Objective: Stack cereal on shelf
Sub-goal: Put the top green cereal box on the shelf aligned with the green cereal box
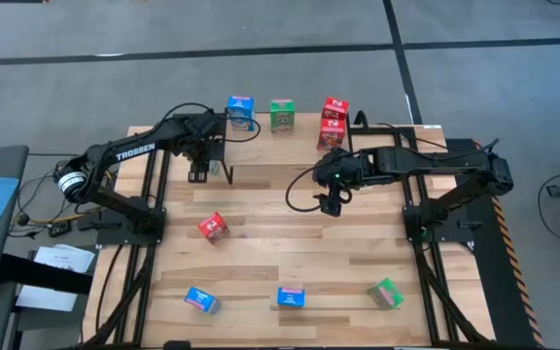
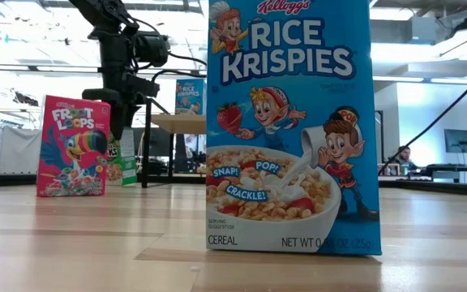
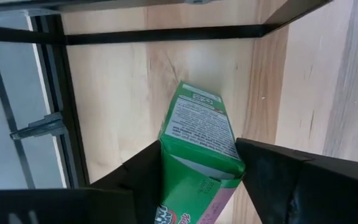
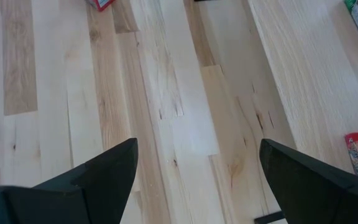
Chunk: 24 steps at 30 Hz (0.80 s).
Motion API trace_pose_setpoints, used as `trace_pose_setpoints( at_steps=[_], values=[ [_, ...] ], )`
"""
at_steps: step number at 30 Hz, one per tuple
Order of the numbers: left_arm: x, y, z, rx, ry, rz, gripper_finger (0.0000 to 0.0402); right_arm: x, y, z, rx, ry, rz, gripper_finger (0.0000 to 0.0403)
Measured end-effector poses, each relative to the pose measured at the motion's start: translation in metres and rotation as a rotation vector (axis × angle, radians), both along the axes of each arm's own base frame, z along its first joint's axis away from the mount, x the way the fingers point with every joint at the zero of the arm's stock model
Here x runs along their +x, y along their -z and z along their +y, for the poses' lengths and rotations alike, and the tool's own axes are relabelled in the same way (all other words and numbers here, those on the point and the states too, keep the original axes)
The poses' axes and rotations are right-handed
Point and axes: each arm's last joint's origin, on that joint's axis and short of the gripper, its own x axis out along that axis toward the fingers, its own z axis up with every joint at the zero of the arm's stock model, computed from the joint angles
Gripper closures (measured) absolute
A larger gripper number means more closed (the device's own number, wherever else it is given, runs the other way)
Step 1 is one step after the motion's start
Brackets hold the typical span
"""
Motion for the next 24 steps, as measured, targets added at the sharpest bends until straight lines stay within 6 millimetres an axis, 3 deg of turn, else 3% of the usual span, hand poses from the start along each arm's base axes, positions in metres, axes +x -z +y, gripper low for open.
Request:
trace_pose_setpoints(
  at_steps=[11,24],
  values=[
    [0.000,-0.028,-0.011,-0.075,-0.129,0.019,0.0226,0.000,0.000,0.000,0.000,0.000,-0.001,0.0045],
    [0.003,-0.094,-0.030,-0.088,-0.199,-0.023,0.0226,0.001,-0.001,0.001,0.003,0.000,-0.016,0.0045]
  ],
)
